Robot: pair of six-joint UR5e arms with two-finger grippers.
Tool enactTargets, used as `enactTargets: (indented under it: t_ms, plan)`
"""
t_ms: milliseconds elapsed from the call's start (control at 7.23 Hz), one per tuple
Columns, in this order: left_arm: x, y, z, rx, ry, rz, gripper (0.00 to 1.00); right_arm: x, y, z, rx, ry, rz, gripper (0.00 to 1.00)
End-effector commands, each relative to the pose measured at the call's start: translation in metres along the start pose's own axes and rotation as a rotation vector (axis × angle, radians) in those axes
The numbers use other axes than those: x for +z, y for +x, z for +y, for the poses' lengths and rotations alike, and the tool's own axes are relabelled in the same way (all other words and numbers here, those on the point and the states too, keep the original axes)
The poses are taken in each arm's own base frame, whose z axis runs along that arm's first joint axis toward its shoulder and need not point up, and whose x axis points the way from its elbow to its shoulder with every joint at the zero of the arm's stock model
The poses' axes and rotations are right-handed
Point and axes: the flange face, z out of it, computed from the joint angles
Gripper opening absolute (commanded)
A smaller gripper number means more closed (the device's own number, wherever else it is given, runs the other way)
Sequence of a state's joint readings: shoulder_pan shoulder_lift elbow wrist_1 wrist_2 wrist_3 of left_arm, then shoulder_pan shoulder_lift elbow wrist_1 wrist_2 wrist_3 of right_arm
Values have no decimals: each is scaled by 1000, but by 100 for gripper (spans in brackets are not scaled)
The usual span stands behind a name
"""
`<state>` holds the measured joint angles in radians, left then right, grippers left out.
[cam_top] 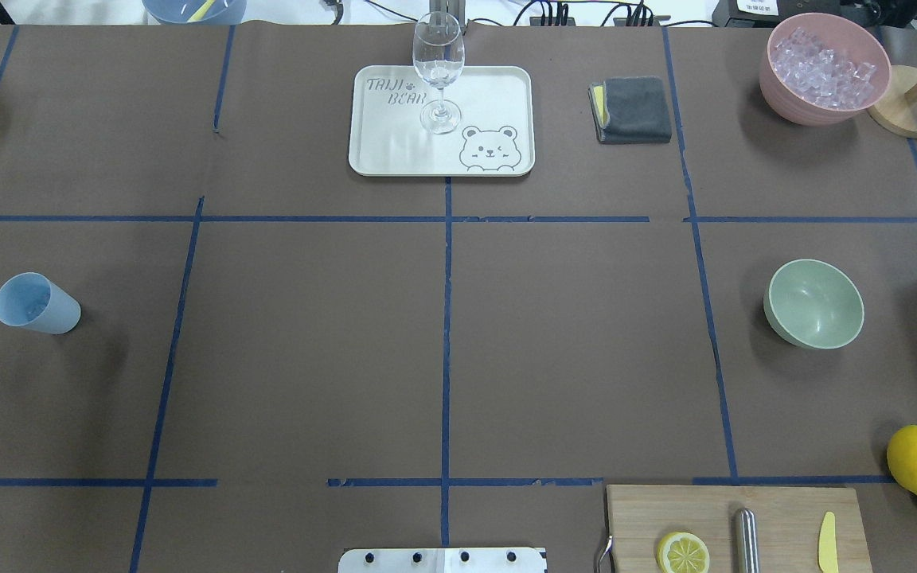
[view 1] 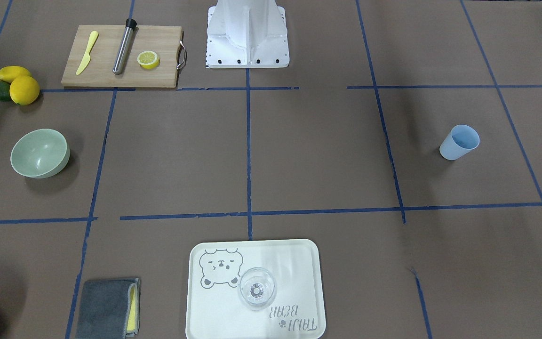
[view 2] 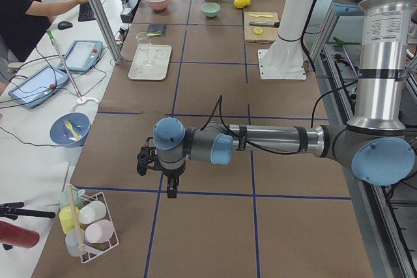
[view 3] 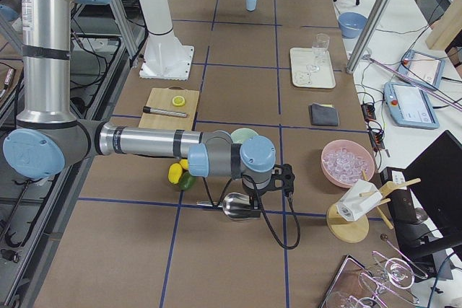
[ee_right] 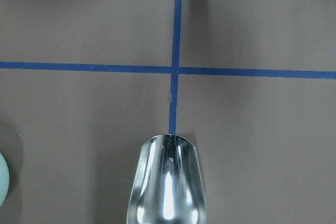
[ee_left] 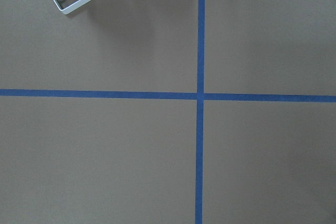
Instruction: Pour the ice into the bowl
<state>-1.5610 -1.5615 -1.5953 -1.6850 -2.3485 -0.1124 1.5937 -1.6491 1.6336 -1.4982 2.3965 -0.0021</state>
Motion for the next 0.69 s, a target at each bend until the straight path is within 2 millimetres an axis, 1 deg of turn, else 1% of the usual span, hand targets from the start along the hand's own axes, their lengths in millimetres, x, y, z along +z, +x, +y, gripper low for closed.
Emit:
enactTargets:
  t_ms: [0,277,415,554]
  plan:
    - [0,1,0,5,3,0,100,0,0,0,0,1,-1,100]
    - [-4,9,-6,55,43,6,100,-3,-3,-4,-8,8,-1,100]
    - [-7,37,-12,156,98,20,100,-5,-5,-6,-22,18,-1,100]
    - [-10,76,-15,267,152,41,100,-5,-6,-5,-33,30,-3,100]
